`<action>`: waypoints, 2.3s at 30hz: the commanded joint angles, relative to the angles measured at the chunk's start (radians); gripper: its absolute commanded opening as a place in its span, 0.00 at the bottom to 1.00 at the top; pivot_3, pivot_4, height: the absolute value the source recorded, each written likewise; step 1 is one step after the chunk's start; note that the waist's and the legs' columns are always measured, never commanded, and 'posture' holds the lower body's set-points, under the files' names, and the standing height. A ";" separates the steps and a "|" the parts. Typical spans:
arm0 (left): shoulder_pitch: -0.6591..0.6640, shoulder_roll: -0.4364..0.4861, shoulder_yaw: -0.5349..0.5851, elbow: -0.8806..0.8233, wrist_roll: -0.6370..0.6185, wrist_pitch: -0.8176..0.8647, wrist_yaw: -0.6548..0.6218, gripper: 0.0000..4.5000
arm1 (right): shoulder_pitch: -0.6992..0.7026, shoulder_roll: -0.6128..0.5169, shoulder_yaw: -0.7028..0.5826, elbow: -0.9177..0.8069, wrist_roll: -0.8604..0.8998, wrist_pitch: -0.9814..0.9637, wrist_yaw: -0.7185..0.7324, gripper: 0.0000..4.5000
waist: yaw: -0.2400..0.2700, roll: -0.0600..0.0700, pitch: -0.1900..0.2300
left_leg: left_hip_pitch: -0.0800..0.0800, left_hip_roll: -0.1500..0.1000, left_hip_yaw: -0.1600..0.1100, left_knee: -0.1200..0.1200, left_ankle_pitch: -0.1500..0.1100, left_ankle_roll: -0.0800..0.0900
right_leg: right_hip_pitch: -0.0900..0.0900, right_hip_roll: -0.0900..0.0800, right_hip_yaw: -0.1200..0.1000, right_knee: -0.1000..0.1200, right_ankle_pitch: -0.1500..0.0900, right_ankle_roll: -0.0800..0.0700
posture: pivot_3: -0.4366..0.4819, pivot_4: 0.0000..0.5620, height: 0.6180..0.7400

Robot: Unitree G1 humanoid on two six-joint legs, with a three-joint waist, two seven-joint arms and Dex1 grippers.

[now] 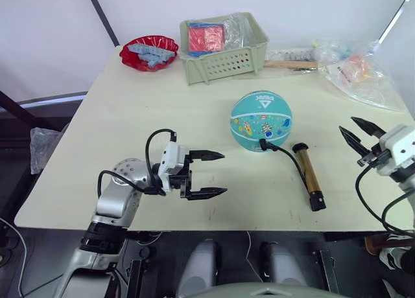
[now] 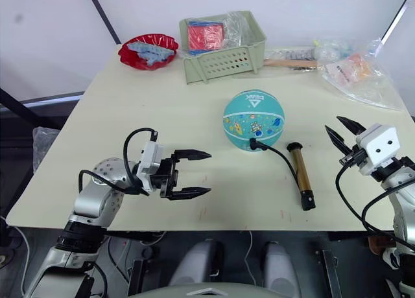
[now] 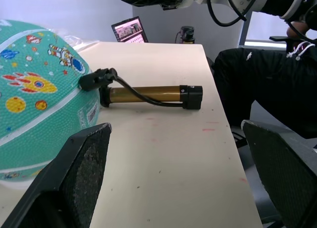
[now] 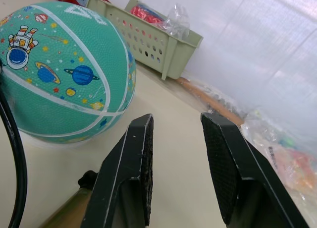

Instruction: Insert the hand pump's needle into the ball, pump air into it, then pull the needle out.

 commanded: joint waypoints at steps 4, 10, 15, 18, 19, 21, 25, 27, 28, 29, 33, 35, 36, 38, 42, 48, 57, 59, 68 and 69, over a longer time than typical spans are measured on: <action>-0.015 0.001 0.022 -0.049 -0.021 0.003 0.027 1.00 | 0.073 0.028 -0.032 -0.092 0.089 0.105 -0.014 0.35 | 0.002 0.000 0.000 | 0.000 0.000 0.000 0.000 0.000 0.000 | 0.000 0.000 0.000 0.000 0.000 0.000 | 0.48 0.27 1.00; -0.029 -0.004 0.014 -0.046 -0.018 0.004 0.046 1.00 | 0.156 0.046 -0.077 -0.150 0.180 0.169 -0.005 0.35 | 0.002 0.000 0.000 | 0.001 0.000 0.000 0.001 0.000 0.000 | -0.001 0.000 0.001 0.004 0.000 0.000 | 0.48 0.27 1.00; -0.055 -0.011 0.010 -0.033 -0.015 0.010 0.060 1.00 | 0.243 0.050 -0.114 -0.214 0.298 0.229 0.046 0.47 | 0.002 0.000 0.000 | 0.002 0.000 0.000 0.003 0.001 -0.001 | -0.001 0.000 0.002 0.009 -0.002 -0.003 | 0.48 0.27 1.00; -0.077 -0.017 0.012 -0.018 -0.013 0.013 0.069 1.00 | 0.303 0.051 -0.140 -0.236 0.349 0.243 0.085 0.74 | 0.001 0.000 0.000 | 0.003 0.000 0.000 0.003 0.001 -0.001 | -0.001 0.000 0.002 0.010 -0.002 -0.003 | 0.48 0.27 1.00; -0.085 -0.018 0.013 -0.012 -0.012 0.014 0.072 1.00 | 0.327 0.052 -0.151 -0.243 0.360 0.243 0.098 0.82 | 0.002 0.000 0.000 | 0.003 0.000 0.001 0.003 0.001 -0.001 | -0.001 0.000 0.003 0.011 -0.002 -0.004 | 0.48 0.27 1.00; -0.097 -0.021 0.017 -0.003 -0.012 0.019 0.080 1.00 | 0.364 0.052 -0.169 -0.253 0.387 0.248 0.119 0.99 | 0.002 0.000 0.000 | 0.003 0.000 0.001 0.004 0.001 -0.001 | -0.001 0.000 0.003 0.011 -0.002 -0.004 | 0.48 0.27 1.00; -0.159 -0.045 0.018 0.042 0.006 0.030 0.127 1.00 | 0.466 0.058 -0.213 -0.268 0.411 0.223 0.187 0.99 | 0.004 0.000 0.000 | 0.003 0.000 0.001 0.005 0.001 -0.001 | -0.001 0.000 0.004 0.012 -0.002 -0.004 | 0.48 0.27 1.00; -0.198 -0.060 0.018 0.066 0.011 0.047 0.157 1.00 | 0.505 0.060 -0.225 -0.284 0.429 0.226 0.214 0.99 | 0.003 0.000 0.000 | 0.003 0.000 0.001 0.006 0.001 -0.001 | -0.001 0.001 0.003 0.012 -0.002 -0.003 | 0.48 0.27 1.00; -0.227 -0.072 0.015 0.085 0.022 0.051 0.175 1.00 | 0.521 0.064 -0.231 -0.291 0.431 0.212 0.232 0.99 | 0.003 0.000 0.000 | 0.002 0.000 0.001 0.006 0.001 -0.001 | -0.001 0.001 0.003 0.013 -0.002 -0.003 | 0.48 0.27 1.00; -0.255 -0.083 0.012 0.104 0.032 0.055 0.193 1.00 | 0.537 0.067 -0.239 -0.298 0.438 0.202 0.250 0.99 | 0.002 0.000 0.000 | 0.002 0.000 0.001 0.007 0.001 -0.001 | -0.001 0.001 0.003 0.013 -0.002 -0.003 | 0.48 0.27 1.00; -0.374 -0.136 -0.007 0.204 0.102 0.048 0.270 1.00 | 0.584 0.086 -0.269 -0.317 0.458 0.173 0.298 0.99 | 0.003 -0.001 0.000 | 0.002 0.000 0.001 0.010 0.001 -0.001 | -0.001 0.001 0.003 0.014 -0.002 -0.003 | 0.48 0.27 1.00; -0.426 -0.161 -0.009 0.251 0.121 0.043 0.292 1.00 | 0.593 0.098 -0.276 -0.321 0.457 0.154 0.315 0.99 | 0.002 -0.001 0.000 | 0.001 0.000 0.000 0.011 0.001 -0.001 | 0.000 0.001 0.004 0.014 -0.002 -0.003 | 0.48 0.27 1.00; -0.444 -0.169 -0.010 0.269 0.132 0.040 0.298 1.00 | 0.596 0.102 -0.278 -0.323 0.456 0.147 0.321 0.99 | 0.001 -0.001 0.000 | 0.001 0.000 0.001 0.012 0.001 -0.001 | 0.000 0.001 0.004 0.014 -0.002 -0.002 | 0.48 0.27 1.00; -0.499 -0.196 -0.017 0.325 0.159 0.030 0.316 1.00 | 0.599 0.115 -0.281 -0.327 0.453 0.123 0.333 0.99 | 0.000 -0.001 0.000 | 0.001 0.000 0.001 0.012 0.001 -0.001 | 0.000 0.001 0.004 0.014 -0.001 -0.001 | 0.48 0.27 1.00; -0.612 -0.253 -0.026 0.463 0.209 0.004 0.357 1.00 | 0.603 0.135 -0.276 -0.334 0.448 0.090 0.346 0.99 | 0.004 -0.002 0.001 | 0.001 0.000 0.000 0.012 0.001 -0.001 | 0.000 0.002 0.004 0.014 0.000 0.000 | 0.48 0.27 1.00; -0.776 -0.341 -0.025 0.717 0.274 -0.065 0.413 1.00 | 0.602 0.160 -0.249 -0.356 0.437 0.061 0.348 0.99 | 0.002 -0.004 0.002 | 0.000 -0.003 -0.001 0.013 0.001 -0.001 | 0.000 0.002 0.005 0.014 0.000 0.002 | 0.48 0.27 1.00; -0.916 -0.425 -0.024 0.965 0.325 -0.141 0.403 1.00 | 0.596 0.166 -0.224 -0.368 0.417 0.042 0.342 0.99 | 0.003 -0.005 0.003 | -0.001 -0.002 -0.001 0.013 0.001 -0.001 | -0.001 0.002 0.005 0.014 0.000 0.002 | 0.48 0.27 1.00; -0.930 -0.433 -0.026 1.001 0.340 -0.138 0.411 1.00 | 0.593 0.164 -0.216 -0.377 0.413 0.044 0.334 0.99 | 0.002 -0.005 0.003 | -0.001 -0.003 -0.001 0.013 0.001 -0.001 | -0.001 0.002 0.005 0.014 0.000 0.002 | 0.48 0.27 1.00; -0.903 -0.485 -0.038 1.082 0.399 -0.116 0.496 1.00 | 0.504 0.161 -0.079 -0.450 0.274 0.103 0.170 0.99 | 0.002 -0.006 0.003 | 0.000 -0.003 -0.001 0.013 0.001 -0.001 | -0.001 0.002 0.005 0.015 0.000 0.002 | 0.48 0.27 1.00; -0.897 -0.489 -0.039 1.085 0.405 -0.113 0.513 1.00 | 0.477 0.160 -0.051 -0.457 0.236 0.117 0.133 0.99 | 0.003 -0.006 0.003 | 0.000 -0.003 -0.001 0.014 0.001 -0.001 | 0.000 0.002 0.005 0.015 0.000 0.002 | 0.48 0.27 1.00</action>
